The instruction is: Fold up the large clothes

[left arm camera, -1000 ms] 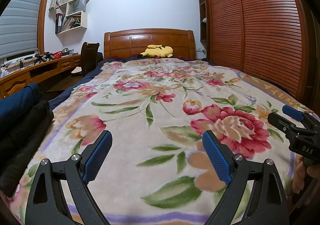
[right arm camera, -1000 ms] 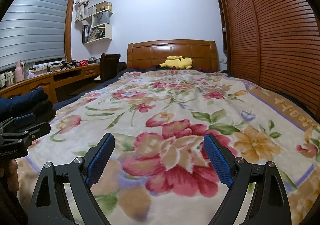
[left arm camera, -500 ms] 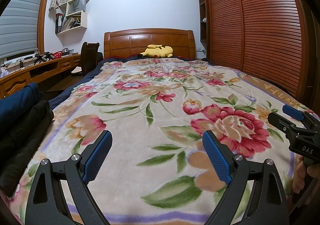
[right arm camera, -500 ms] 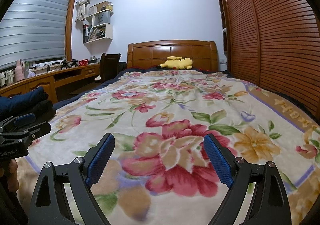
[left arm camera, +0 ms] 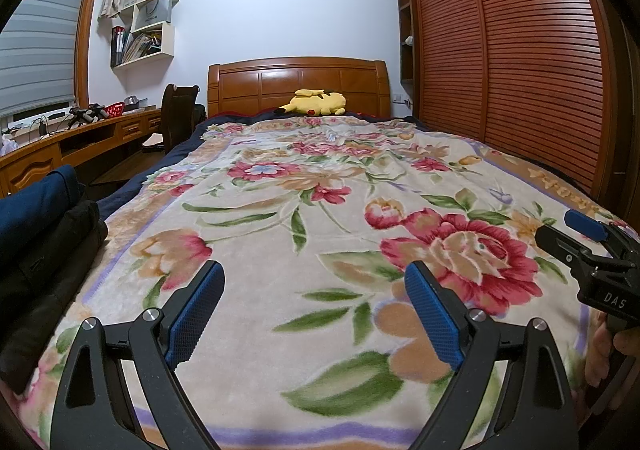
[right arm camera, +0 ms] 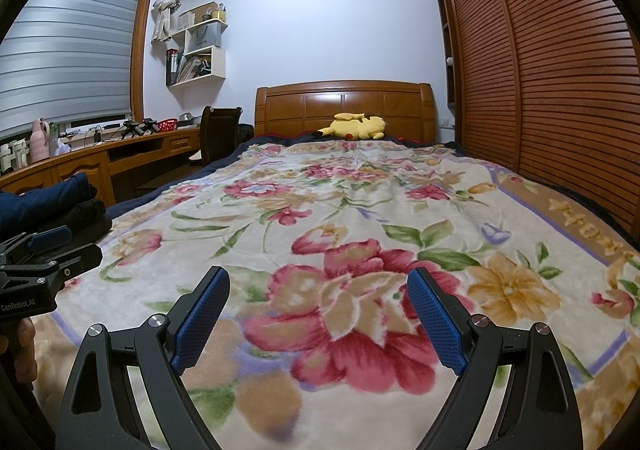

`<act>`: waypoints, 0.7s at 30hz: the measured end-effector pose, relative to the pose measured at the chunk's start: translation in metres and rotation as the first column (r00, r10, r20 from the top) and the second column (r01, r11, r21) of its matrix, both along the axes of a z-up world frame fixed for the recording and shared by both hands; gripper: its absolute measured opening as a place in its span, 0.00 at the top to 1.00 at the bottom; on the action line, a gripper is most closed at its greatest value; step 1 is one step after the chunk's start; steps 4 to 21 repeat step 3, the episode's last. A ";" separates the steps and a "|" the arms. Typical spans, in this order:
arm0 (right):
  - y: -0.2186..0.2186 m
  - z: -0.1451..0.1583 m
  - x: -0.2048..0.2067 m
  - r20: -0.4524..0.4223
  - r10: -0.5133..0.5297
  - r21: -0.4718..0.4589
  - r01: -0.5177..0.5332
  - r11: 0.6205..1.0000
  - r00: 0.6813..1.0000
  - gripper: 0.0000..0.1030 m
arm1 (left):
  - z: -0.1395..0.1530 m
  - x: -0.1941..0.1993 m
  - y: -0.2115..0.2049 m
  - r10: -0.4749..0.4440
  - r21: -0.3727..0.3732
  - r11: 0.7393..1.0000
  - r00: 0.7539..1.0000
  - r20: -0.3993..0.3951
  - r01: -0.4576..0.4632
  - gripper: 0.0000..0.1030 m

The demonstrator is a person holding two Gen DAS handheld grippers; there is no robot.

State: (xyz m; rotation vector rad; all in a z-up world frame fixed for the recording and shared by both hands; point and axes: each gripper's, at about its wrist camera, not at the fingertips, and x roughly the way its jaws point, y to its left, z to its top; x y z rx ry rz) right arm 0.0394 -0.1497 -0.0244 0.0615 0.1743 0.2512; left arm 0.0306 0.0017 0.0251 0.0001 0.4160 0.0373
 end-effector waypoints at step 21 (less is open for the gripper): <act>0.000 0.000 0.000 0.001 0.000 0.000 0.000 1.000 1.000 0.11 | 0.000 0.000 0.000 0.000 0.001 1.000 1.000 0.000 0.000 0.11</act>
